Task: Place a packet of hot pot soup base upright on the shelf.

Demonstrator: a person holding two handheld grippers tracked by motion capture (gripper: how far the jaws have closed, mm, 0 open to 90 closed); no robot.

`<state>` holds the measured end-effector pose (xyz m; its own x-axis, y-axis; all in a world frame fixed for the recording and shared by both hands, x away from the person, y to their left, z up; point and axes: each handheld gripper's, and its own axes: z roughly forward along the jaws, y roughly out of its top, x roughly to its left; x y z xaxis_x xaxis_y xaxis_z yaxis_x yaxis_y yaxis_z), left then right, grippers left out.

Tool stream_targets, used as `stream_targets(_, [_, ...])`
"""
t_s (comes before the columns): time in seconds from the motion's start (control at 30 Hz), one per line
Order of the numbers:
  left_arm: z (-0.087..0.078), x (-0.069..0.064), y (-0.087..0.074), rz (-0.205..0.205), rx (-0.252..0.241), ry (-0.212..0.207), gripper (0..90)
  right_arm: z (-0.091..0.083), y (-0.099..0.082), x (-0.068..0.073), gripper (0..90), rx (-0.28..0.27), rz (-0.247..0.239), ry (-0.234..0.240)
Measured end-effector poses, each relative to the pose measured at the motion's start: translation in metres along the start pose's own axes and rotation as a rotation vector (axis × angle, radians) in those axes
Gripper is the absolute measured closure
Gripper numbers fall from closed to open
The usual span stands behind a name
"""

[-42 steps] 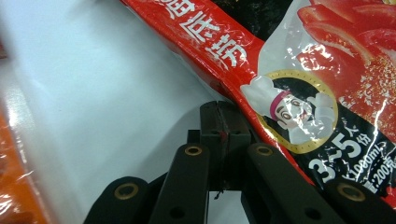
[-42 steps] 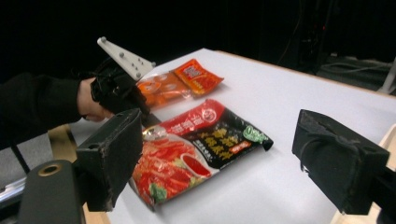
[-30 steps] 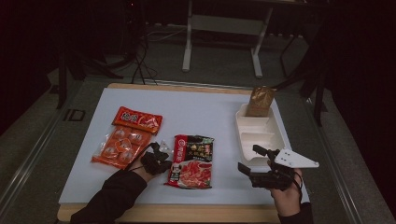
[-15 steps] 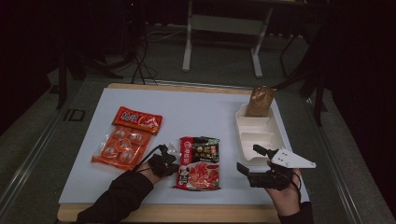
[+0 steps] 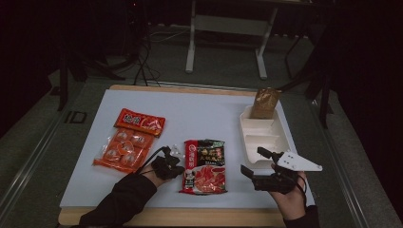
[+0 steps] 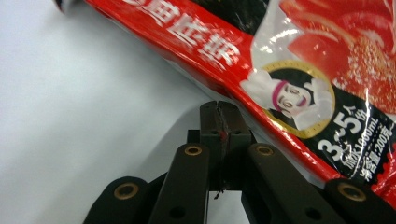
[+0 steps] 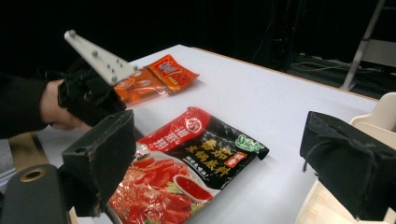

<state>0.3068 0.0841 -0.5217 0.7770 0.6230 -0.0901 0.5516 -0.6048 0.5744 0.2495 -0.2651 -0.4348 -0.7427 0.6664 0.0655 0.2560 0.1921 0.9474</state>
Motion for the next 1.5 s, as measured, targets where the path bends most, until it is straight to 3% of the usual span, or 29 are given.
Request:
stream_targets(0.17, [-0.010,0.009,0.007,-0.048,-0.051,0.037,89.4,-0.001,0.000,0.000,10.5,-0.014,0.007,-0.002])
stream_targets(0.33, [-0.013,0.021,0.015,-0.116,-0.125,0.024,82.2,-0.002,0.000,-0.002,10.6,-0.012,-0.017,-0.048])
stream_targets(0.47, [-0.009,0.022,0.023,-0.118,-0.133,0.053,78.9,-0.002,0.000,-0.002,10.6,-0.025,-0.063,-0.054])
stream_targets(0.57, [-0.005,0.025,0.028,-0.150,-0.141,0.056,71.4,-0.002,0.000,-0.001,10.6,-0.030,-0.070,-0.048])
stream_targets(0.63, [-0.002,0.028,0.032,-0.163,-0.135,0.058,68.7,-0.002,0.000,0.000,10.6,-0.028,-0.066,-0.040])
stream_targets(0.67, [0.000,0.030,0.033,-0.178,-0.131,0.060,63.1,-0.001,-0.001,0.000,10.6,-0.024,-0.065,-0.036])
stream_targets(0.73, [0.001,0.031,0.036,-0.188,-0.148,0.093,57.3,-0.001,0.000,0.001,10.6,-0.013,-0.061,-0.032])
stream_targets(0.8, [0.003,0.032,0.039,-0.192,-0.153,0.090,57.1,-0.001,0.000,0.001,10.6,-0.016,-0.047,-0.022])
stream_targets(0.93, [0.010,0.036,0.042,-0.225,-0.149,0.075,45.0,-0.001,0.000,0.002,10.6,-0.011,-0.043,-0.015])
stream_targets(1.03, [0.018,0.040,0.044,-0.262,-0.155,0.062,45.0,0.000,-0.001,0.003,10.6,-0.001,-0.045,-0.007])
stream_targets(1.2, [0.029,0.045,0.047,-0.314,-0.130,0.096,45.6,0.002,-0.002,0.003,10.6,0.008,-0.041,0.006])
stream_targets(1.27, [0.033,0.048,0.047,-0.342,-0.125,0.072,47.1,0.002,-0.003,0.002,10.7,0.012,-0.040,0.005])
stream_targets(1.4, [0.041,0.048,0.046,-0.360,-0.122,0.046,50.4,0.001,-0.003,0.002,10.7,0.010,-0.038,0.003])
stream_targets(1.5, [0.042,0.047,0.046,-0.372,-0.136,0.067,54.5,0.002,-0.003,0.002,12.7,0.017,-0.035,0.001])
